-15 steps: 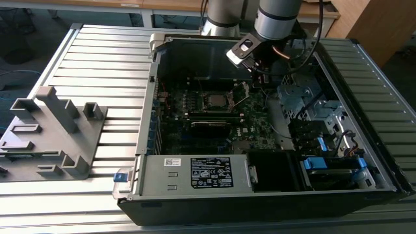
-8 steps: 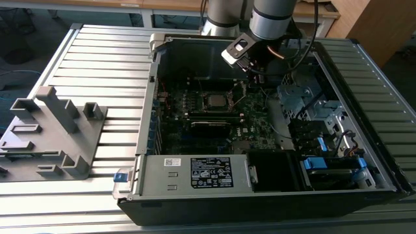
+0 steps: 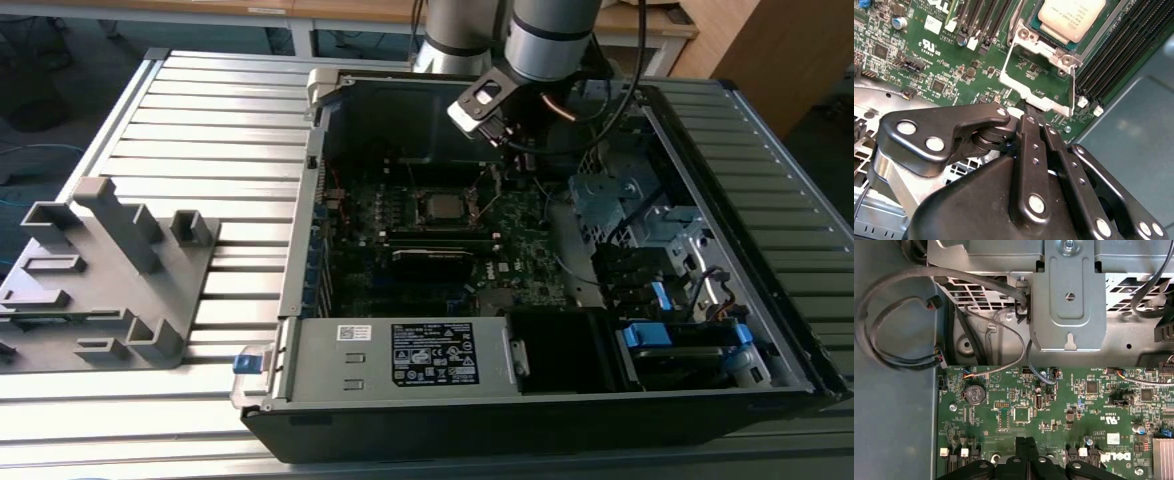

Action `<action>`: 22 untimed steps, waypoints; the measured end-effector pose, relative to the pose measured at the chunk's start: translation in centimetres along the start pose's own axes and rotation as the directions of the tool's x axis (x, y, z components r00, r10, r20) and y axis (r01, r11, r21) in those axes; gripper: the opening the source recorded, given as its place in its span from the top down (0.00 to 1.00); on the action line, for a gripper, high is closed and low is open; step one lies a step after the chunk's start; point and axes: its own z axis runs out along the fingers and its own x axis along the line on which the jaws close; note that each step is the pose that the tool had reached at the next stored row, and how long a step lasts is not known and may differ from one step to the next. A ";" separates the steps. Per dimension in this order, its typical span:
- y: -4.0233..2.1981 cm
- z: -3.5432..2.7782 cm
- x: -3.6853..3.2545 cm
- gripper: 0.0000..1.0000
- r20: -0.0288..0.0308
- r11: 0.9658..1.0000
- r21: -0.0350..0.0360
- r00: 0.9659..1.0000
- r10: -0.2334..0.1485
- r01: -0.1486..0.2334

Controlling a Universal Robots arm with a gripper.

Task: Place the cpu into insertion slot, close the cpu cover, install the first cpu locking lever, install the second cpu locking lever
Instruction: 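Close the cpu cover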

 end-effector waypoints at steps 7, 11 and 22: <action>-0.78 -0.02 -0.01 0.89 0.000 1.000 0.000 1.000 0.000 0.000; -1.46 -0.02 -0.01 0.89 0.000 1.000 0.000 1.000 0.000 0.000; -3.13 0.00 -0.03 0.89 0.000 1.000 0.000 1.000 0.000 0.000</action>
